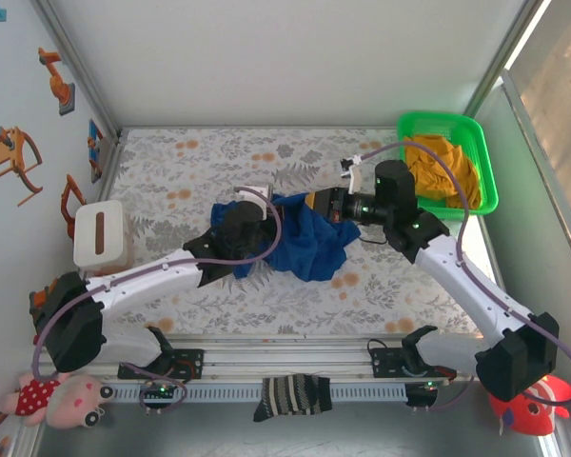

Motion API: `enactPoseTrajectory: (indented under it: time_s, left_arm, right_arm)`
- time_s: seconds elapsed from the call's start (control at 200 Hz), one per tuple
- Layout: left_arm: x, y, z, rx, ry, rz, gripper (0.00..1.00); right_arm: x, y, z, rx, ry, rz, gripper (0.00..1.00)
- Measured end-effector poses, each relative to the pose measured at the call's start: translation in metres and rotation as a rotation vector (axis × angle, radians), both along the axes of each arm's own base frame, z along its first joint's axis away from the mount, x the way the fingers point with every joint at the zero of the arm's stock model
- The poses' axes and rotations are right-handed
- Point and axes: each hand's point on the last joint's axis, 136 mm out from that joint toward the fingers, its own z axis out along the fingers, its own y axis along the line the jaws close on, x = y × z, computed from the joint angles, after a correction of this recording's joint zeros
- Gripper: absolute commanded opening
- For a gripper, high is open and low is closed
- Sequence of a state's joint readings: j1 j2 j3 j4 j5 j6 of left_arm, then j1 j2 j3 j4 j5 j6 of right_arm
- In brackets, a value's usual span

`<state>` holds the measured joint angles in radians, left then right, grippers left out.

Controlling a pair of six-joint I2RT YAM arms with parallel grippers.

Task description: Fold the inside-out t-shirt

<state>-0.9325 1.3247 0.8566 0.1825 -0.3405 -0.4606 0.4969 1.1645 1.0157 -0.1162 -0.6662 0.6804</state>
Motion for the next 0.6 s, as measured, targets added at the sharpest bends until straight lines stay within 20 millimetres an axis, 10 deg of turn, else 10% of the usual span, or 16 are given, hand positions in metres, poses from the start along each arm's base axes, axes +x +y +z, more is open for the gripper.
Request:
enactPoseTrajectory:
  time_s: [0.305,0.491,0.601]
  left_arm:
    - [-0.028,0.012,0.036,-0.182,-0.012,-0.200,0.00]
    - [-0.044,0.004,0.053,-0.328,0.024,-0.354,0.00]
    - [-0.044,0.002,0.065,-0.414,0.030,-0.396,0.00]
  right_arm:
    - [0.045,-0.006,-0.056,-0.085,0.087,-0.079,0.00]
    - [0.073,-0.005,-0.131,-0.212,0.202,-0.105,0.47]
    - [0.070,-0.014,-0.141,-0.252,0.218,-0.127,0.49]
